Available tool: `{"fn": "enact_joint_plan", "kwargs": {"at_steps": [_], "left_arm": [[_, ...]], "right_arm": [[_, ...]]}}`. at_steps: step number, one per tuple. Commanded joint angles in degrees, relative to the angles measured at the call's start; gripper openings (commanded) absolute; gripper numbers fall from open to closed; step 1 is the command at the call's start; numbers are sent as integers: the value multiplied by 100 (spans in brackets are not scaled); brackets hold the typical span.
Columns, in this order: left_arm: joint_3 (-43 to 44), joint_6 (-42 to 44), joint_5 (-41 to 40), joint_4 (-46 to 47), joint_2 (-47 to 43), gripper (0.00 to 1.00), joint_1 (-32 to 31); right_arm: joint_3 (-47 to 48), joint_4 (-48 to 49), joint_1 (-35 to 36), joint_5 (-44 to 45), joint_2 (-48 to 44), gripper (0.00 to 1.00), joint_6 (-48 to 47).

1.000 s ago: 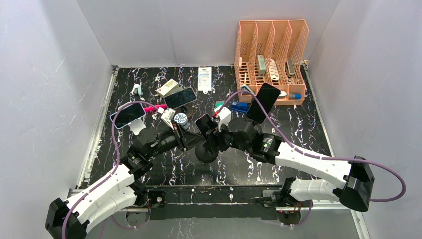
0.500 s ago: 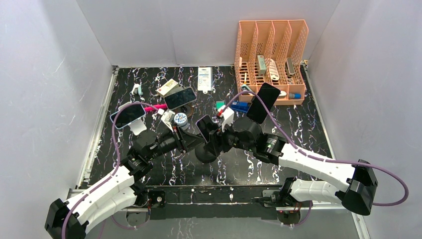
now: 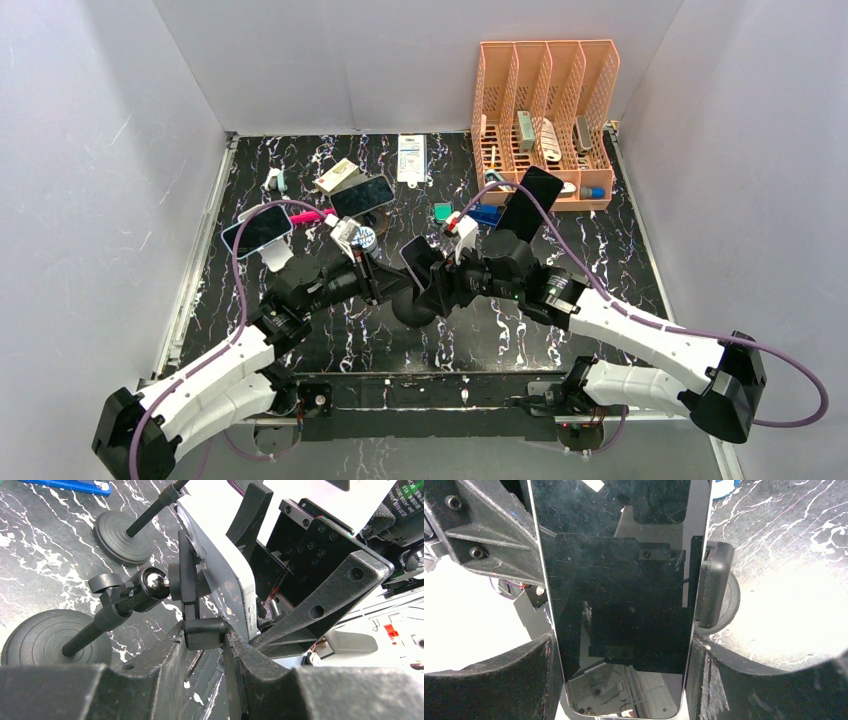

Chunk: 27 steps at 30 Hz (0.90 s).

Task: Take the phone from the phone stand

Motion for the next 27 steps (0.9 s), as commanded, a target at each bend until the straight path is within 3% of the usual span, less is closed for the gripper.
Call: {"fn": "enact_joint_plan", "kwargs": {"at_steps": [1,6,8,15,23,27], "left_arm": [[150,301,-251,-669,223,0,71],[332,295,-231,-759,352,0,77],[381,294,-208,-805,348,5,77],[511,249,-235,-1048,125,42,79],[762,146,-412,-1553,-382,68,79],[1004,190,-608,-2065,-668,75,78]], "right_arm": [[257,45,-84,-371,-251,1,107],[376,106,-91,-718,-342,1,162],[420,106,-85,-803,-385,1,176],[564,11,-89,-952,-474,1,210],[747,-111,-87,-1098,-630,1,201],[992,-262,-92,-1118,-655,1,117]]}}
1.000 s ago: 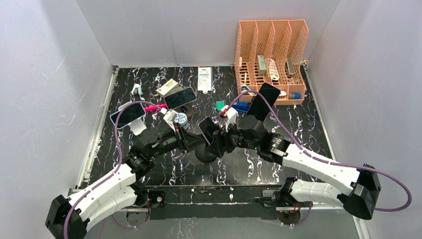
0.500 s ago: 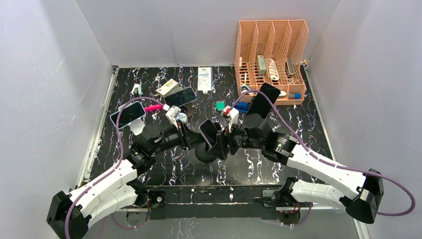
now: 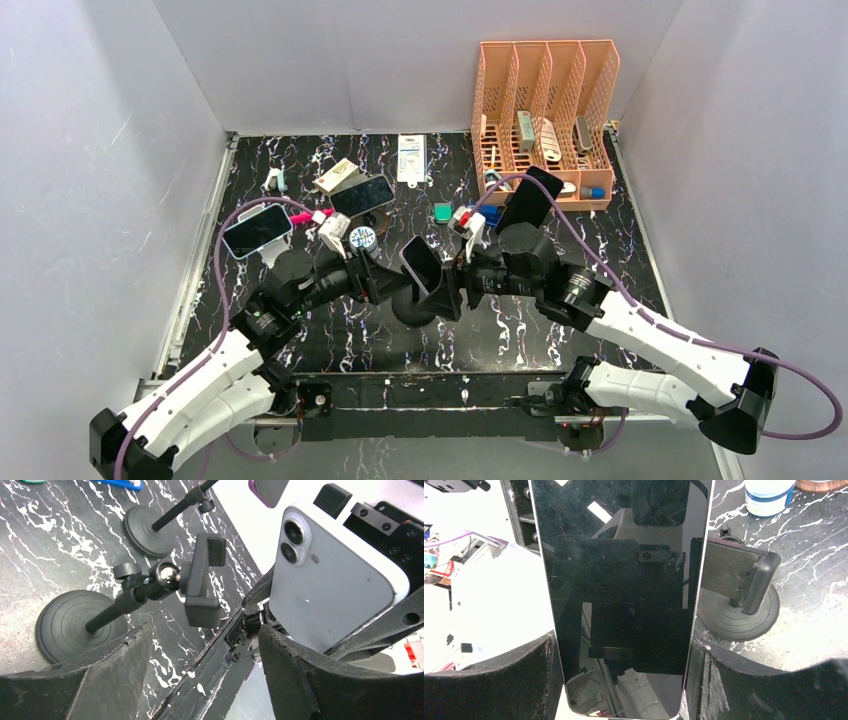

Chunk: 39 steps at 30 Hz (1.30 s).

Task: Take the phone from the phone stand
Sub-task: Remove the phone from the phone stand, then place the phone at the center of the board.

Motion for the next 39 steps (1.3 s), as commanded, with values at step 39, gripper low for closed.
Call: {"fn": "enact_joint_plan", "kwargs": {"at_steps": [39], "left_arm": [[2961,596,-1410,-1009,554,77,28]], "right_arm": [[1818,1915,-24,1912,1292,1,-726]]}}
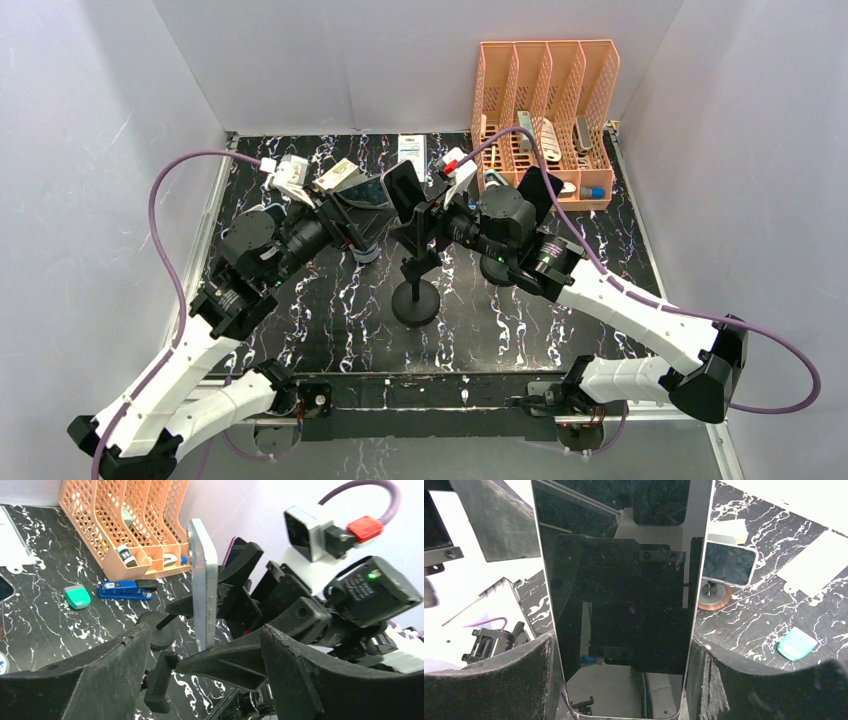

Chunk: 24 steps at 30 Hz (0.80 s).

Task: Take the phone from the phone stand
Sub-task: Place the phone at the center of the board.

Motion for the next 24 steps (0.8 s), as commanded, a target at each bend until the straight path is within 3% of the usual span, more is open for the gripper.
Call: {"fn": "enact_joint_plan", "kwargs": {"at_steps": [1,6,14,24], "left_arm": [[183,141,89,122,271,76,28],[333,60,273,208,594,67,32],[420,-36,545,495,976,40,35],[344,-86,653,653,1080,22,27]], "right_arm": [[309,705,-21,98,-13,1,-19],[317,705,-22,48,-4,1,-8],[278,701,-13,-29,7,1,49],[217,732,-8,-59,-2,1,77]]}}
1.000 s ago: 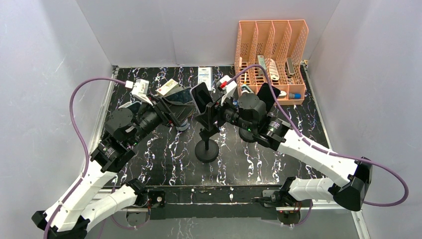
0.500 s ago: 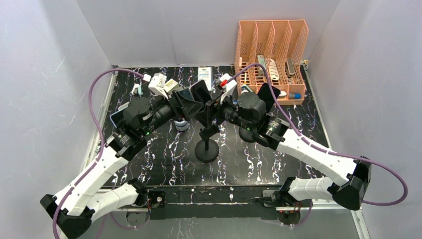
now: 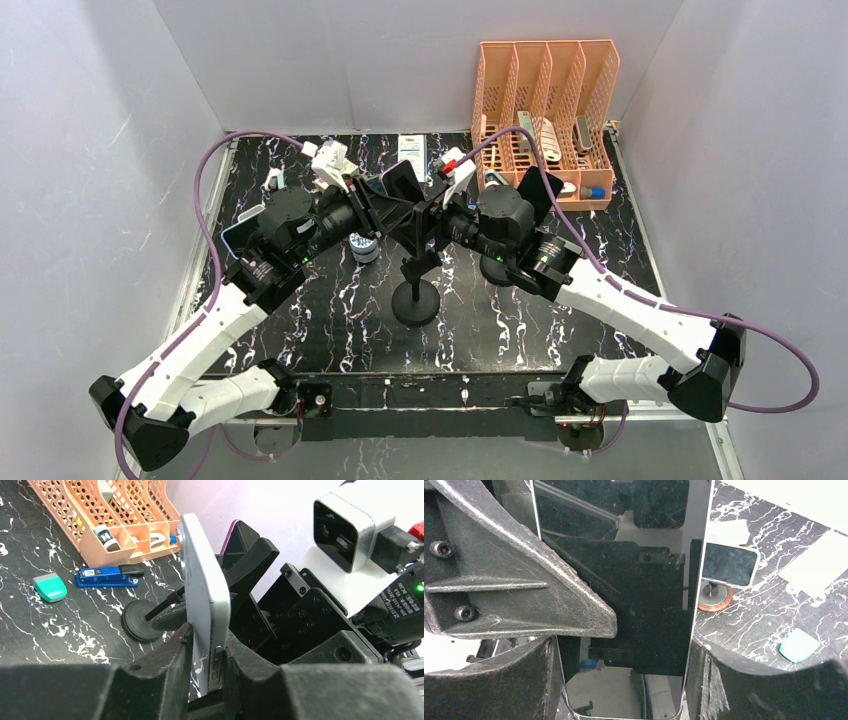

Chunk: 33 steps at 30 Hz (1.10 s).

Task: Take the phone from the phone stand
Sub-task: Place the phone at the center of the board.

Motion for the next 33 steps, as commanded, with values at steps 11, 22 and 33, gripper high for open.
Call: {"fn": "enact_joint_plan", "kwargs": {"at_steps": [11,22,33], "left_arm": [[36,103,-83,216,-143,0,28],[108,364,-912,-362,-486,0,28],[631,1090,-1842,-1826,-941,0,27]], "right_arm": [[294,383,-13,-422,-72,53,67],[554,-317,-15,-718,-257,99,-47],[437,-756,-15,-426,-1072,99,-127]]}}
